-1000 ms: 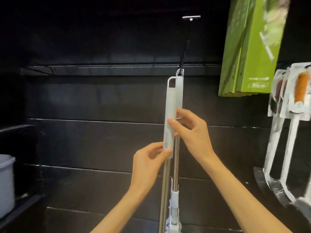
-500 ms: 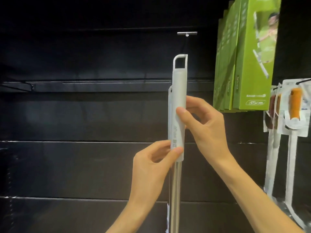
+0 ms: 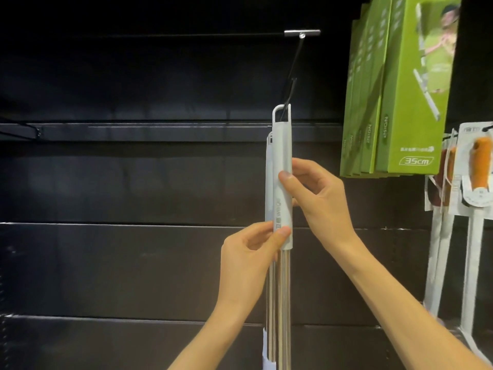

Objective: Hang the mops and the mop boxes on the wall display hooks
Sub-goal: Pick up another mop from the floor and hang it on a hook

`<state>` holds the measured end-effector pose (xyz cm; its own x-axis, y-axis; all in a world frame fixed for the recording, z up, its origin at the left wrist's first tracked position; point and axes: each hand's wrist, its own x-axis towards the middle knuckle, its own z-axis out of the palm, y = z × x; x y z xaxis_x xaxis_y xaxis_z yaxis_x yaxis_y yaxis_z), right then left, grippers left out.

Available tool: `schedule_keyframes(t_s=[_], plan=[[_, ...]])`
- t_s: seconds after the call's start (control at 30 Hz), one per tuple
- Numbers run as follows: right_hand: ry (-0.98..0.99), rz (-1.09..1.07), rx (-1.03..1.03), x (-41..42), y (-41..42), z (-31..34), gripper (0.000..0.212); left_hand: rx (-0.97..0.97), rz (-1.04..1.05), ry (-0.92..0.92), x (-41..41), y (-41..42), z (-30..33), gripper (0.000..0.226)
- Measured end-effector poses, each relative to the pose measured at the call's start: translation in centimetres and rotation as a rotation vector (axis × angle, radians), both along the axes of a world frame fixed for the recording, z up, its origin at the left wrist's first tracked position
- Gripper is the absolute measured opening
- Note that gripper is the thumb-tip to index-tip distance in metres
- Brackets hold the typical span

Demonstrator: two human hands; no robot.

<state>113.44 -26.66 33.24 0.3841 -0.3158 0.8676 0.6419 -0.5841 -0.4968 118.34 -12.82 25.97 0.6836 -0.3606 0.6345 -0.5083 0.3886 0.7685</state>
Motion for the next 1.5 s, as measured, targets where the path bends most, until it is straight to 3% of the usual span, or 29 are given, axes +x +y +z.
schedule_keyframes(t_s=[0.17, 0.6, 1.0, 1.37, 1.5], plan=[[0.029, -0.048, 0.020, 2.4, -1.4, -0.5, 0.040, 0.006, 0.025, 0.028, 1.8, -1.5, -0.6, 0.019], [0.109, -0.110, 0.048, 6.7, -4.5, -0.7, 0.037, 0.050, 0.163, 0.033, 6.9, -5.8, -0.5, 0.022], [0.041, -0.189, 0.053, 8.6, -5.5, -1.6, 0.035, 0.082, 0.254, -0.100, 8.0, -7.1, -1.2, 0.025], [0.247, -0.210, 0.071, 6.6, -5.0, -1.1, 0.039, 0.147, 0.335, -0.229, 7.7, -6.3, -1.0, 0.029], [0.393, -0.337, -0.038, 4.0, -4.4, -3.3, 0.046, 0.174, 0.401, -0.333, 6.9, -5.0, -1.7, 0.035]])
